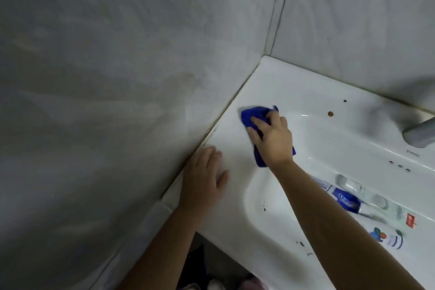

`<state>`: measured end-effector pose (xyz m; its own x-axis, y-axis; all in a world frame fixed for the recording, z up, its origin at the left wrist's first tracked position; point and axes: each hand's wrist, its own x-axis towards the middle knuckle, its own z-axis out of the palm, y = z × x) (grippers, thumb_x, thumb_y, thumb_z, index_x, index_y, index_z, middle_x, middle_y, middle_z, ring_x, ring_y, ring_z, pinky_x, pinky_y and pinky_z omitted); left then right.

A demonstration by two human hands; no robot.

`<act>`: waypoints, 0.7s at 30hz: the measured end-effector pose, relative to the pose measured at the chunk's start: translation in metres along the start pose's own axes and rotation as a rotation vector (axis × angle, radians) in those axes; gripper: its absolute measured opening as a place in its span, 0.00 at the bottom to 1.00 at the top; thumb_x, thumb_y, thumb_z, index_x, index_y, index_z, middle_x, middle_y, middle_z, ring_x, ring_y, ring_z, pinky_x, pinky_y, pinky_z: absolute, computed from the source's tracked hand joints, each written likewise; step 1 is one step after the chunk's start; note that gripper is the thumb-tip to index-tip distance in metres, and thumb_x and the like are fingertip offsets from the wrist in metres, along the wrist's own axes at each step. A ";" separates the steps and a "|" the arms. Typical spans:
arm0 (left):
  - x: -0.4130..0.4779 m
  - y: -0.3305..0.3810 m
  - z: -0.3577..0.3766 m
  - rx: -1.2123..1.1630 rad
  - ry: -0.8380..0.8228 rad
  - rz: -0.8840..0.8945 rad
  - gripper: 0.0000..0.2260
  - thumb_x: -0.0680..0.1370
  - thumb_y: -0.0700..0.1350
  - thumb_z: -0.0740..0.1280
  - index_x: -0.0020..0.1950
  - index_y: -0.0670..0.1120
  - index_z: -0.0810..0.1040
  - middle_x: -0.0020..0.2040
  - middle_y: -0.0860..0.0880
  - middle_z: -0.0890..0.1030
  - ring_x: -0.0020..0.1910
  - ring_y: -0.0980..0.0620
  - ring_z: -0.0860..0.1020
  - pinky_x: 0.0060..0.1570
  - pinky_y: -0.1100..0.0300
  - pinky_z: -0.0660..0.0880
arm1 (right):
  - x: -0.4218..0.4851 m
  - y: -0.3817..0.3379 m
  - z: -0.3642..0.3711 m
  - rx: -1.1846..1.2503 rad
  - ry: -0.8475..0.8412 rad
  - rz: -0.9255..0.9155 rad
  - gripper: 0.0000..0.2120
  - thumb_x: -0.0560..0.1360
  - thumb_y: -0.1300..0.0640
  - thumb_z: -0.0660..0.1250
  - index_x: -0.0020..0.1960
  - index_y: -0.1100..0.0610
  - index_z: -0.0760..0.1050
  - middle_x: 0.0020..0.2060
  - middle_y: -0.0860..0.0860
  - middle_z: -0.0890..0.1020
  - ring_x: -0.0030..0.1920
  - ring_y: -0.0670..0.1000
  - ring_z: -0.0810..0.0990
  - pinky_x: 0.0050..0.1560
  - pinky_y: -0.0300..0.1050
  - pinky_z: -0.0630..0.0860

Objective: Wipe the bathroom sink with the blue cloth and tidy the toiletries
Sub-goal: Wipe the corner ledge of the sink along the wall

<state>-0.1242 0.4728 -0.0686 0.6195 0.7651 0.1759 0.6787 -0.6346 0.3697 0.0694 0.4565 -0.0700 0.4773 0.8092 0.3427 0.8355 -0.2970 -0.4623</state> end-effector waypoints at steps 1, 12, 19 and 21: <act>0.001 0.000 0.002 0.010 -0.017 -0.001 0.21 0.74 0.53 0.58 0.59 0.41 0.76 0.59 0.43 0.77 0.59 0.44 0.75 0.56 0.50 0.72 | -0.018 -0.003 -0.001 0.008 0.004 -0.053 0.18 0.73 0.49 0.60 0.54 0.58 0.80 0.49 0.60 0.77 0.44 0.61 0.75 0.38 0.49 0.76; 0.003 -0.001 0.010 -0.005 0.067 -0.005 0.19 0.72 0.52 0.62 0.57 0.43 0.78 0.60 0.46 0.77 0.59 0.48 0.73 0.56 0.52 0.69 | 0.048 0.022 0.011 0.018 0.005 0.044 0.15 0.74 0.52 0.62 0.55 0.58 0.79 0.51 0.62 0.75 0.48 0.64 0.74 0.41 0.53 0.76; 0.001 -0.001 0.010 -0.007 0.075 -0.003 0.20 0.72 0.53 0.62 0.59 0.44 0.77 0.61 0.46 0.76 0.60 0.49 0.72 0.57 0.55 0.68 | 0.035 0.033 -0.001 0.048 -0.130 -0.452 0.16 0.73 0.50 0.61 0.53 0.56 0.80 0.48 0.56 0.75 0.45 0.56 0.73 0.40 0.46 0.75; 0.003 -0.002 0.011 -0.008 0.092 0.003 0.19 0.71 0.52 0.62 0.57 0.44 0.77 0.60 0.46 0.77 0.59 0.49 0.72 0.56 0.55 0.67 | 0.085 0.038 0.011 -0.033 -0.072 -0.146 0.15 0.75 0.50 0.62 0.57 0.56 0.78 0.53 0.58 0.74 0.51 0.59 0.72 0.45 0.51 0.75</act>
<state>-0.1196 0.4746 -0.0785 0.5827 0.7700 0.2601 0.6732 -0.6366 0.3763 0.1382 0.5193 -0.0674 0.3299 0.8789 0.3445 0.9037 -0.1885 -0.3844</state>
